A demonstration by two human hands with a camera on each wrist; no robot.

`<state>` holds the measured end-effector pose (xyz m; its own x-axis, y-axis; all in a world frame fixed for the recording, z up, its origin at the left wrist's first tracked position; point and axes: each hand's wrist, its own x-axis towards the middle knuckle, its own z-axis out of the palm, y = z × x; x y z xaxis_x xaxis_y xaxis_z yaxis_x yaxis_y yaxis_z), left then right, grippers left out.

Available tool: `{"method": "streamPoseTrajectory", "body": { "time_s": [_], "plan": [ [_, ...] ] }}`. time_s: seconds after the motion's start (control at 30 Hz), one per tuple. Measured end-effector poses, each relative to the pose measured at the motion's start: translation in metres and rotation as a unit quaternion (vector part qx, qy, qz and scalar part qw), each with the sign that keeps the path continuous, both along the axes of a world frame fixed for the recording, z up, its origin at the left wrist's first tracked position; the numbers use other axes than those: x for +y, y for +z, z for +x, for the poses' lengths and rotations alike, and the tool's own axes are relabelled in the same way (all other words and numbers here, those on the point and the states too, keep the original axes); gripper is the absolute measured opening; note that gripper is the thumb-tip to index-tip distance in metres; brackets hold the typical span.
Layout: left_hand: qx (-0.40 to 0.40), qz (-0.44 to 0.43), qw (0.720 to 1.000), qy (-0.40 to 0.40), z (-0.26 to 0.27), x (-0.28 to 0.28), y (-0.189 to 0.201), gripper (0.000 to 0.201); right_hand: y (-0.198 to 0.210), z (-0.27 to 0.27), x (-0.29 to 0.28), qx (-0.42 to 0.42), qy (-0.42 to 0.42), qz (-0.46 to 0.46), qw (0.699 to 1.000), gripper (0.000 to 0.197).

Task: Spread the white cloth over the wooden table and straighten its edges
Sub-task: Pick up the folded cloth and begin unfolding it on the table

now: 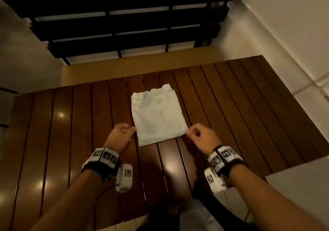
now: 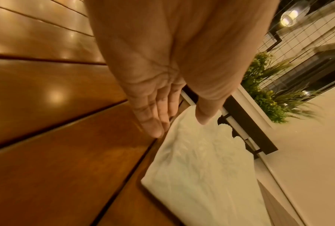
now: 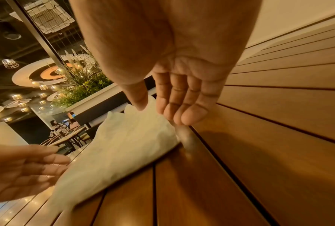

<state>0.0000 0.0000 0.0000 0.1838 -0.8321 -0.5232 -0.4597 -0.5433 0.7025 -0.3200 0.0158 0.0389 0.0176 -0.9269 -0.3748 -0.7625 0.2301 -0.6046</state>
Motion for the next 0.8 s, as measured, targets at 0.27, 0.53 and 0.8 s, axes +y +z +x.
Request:
{"method": "streamPoseTrajectory", "body": {
  "time_s": [0.27, 0.53, 0.8],
  "plan": [
    [-0.062, 0.041, 0.997, 0.019, -0.030, -0.061, -0.023, 0.046, -0.045, 0.026, -0.136, -0.028, 0.023, 0.017, 0.999, 0.032],
    [-0.088, 0.016, 0.995, 0.053, -0.030, -0.129, -0.033, 0.034, -0.085, 0.041, -0.210, -0.085, 0.027, -0.018, 0.996, 0.030],
    [0.045, -0.104, 0.994, -0.005, -0.028, -0.103, 0.037, 0.031, 0.000, 0.030, -0.180, -0.038, 0.040, -0.074, 0.996, 0.030]
  ]
}}
